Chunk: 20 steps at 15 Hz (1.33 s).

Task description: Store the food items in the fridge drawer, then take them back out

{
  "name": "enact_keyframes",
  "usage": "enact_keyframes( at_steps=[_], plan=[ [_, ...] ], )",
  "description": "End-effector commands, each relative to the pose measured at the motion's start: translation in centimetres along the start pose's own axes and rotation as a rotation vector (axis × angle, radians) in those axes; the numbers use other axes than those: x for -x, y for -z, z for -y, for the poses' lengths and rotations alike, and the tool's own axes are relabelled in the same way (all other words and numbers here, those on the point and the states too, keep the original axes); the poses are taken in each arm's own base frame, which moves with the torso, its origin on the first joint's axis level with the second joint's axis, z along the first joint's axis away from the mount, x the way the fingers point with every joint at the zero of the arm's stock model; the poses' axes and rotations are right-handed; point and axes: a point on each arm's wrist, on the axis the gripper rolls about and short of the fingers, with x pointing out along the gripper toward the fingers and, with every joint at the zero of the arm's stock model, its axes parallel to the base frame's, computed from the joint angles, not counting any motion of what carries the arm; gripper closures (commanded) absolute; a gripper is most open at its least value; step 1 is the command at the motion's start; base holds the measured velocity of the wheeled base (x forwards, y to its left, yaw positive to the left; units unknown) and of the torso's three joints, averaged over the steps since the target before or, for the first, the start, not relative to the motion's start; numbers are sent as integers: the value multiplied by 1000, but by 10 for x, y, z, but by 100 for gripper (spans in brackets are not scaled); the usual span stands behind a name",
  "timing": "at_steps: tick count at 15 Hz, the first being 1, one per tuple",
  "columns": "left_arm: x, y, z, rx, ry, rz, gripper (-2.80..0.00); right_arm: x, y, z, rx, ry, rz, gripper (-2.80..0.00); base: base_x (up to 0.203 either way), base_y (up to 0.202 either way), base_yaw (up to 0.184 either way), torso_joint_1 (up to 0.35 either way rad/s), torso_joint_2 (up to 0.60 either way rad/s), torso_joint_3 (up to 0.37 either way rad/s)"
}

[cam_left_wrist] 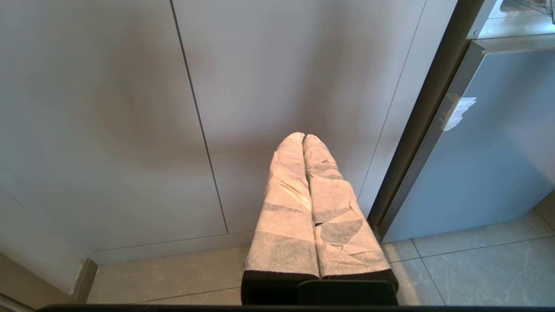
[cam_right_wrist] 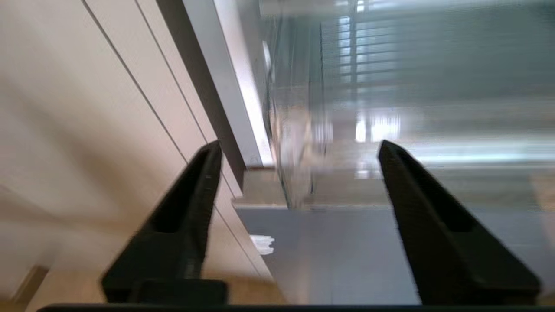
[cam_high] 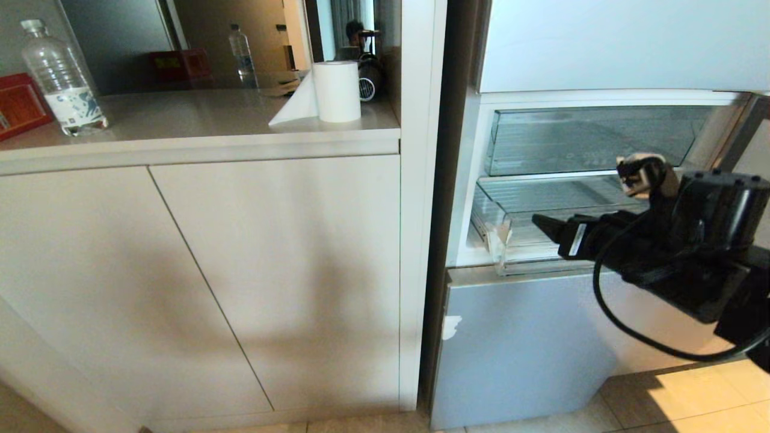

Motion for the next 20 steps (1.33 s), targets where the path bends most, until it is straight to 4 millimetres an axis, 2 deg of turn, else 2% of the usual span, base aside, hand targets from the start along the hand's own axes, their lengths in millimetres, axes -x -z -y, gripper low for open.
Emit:
enact_keyframes(
  at_steps=[1,3,4,6,9,14,16,20],
  plan=[
    [0,0,0,0,-2,-2,0,13,-44,8,0,46,-67,-280,0,0,0,0,0,0],
    [0,0,0,0,-1,-1,0,-4,-67,18,-6,82,-109,-280,0,0,0,0,0,0],
    [0,0,0,1,-1,0,0,-24,-70,23,-6,98,-146,-280,0,0,0,0,0,0],
    [0,0,0,0,-2,-2,0,-63,-69,33,-7,116,-230,-280,0,0,0,0,0,0],
    [0,0,0,1,-2,-1,0,-104,-53,46,-2,139,-369,-280,0,0,0,0,0,0],
    [0,0,0,0,-1,-2,0,-127,-28,54,4,155,-469,-280,0,0,0,0,0,0],
    [0,0,0,1,-2,-1,0,-133,-28,56,2,161,-480,-280,0,0,0,0,0,0],
    [0,0,0,-1,-2,0,0,-121,-39,57,-1,180,-614,-280,0,0,0,0,0,0]
  ],
)
